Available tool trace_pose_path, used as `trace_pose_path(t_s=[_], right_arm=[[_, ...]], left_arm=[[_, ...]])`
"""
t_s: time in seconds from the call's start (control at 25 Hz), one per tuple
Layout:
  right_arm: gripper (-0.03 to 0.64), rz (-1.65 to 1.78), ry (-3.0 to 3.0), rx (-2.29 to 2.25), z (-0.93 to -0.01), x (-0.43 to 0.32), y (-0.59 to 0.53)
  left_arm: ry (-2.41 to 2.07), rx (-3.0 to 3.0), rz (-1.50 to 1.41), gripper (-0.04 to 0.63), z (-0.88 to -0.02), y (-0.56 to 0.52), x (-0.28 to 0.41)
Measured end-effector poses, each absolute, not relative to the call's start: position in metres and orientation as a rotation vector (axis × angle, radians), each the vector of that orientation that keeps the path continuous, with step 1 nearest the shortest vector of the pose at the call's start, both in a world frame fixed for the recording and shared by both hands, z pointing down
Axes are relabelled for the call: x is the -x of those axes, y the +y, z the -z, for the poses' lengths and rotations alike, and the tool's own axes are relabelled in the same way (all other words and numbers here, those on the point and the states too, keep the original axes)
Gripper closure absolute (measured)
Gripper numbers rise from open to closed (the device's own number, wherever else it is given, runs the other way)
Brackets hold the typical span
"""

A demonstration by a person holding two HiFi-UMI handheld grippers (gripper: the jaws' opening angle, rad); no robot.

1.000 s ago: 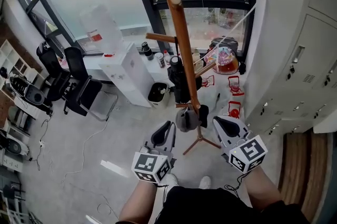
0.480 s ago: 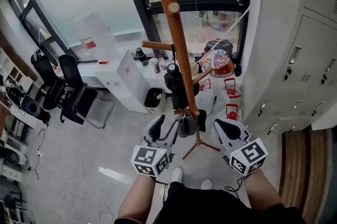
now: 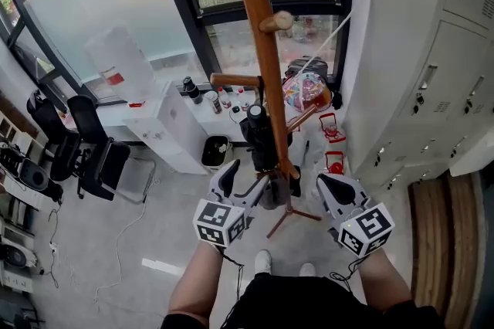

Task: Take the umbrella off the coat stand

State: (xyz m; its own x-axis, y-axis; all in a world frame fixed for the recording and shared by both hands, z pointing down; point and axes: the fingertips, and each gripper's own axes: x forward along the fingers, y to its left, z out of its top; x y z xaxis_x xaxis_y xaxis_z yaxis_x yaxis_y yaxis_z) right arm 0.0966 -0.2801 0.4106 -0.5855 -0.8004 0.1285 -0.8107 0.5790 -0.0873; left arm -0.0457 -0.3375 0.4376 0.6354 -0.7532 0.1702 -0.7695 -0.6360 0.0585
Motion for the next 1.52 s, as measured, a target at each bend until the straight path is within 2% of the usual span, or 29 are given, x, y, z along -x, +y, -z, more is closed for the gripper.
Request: trace_pose_path(t_s=[0.6,1.52], right_arm=[[0.563,-0.233,-2.553,-1.635,-0.415,-0.097,-0.293],[0.563,-0.288,-2.447,-1.846,-0.428,-0.098,-0.294]], left_arm=[[-0.926,-2.876,-0.235,0.287,-0.445,-0.401,0.033],[-0.19,-2.997,-0.236,0.288,-0.453,-0.415,-0.015]])
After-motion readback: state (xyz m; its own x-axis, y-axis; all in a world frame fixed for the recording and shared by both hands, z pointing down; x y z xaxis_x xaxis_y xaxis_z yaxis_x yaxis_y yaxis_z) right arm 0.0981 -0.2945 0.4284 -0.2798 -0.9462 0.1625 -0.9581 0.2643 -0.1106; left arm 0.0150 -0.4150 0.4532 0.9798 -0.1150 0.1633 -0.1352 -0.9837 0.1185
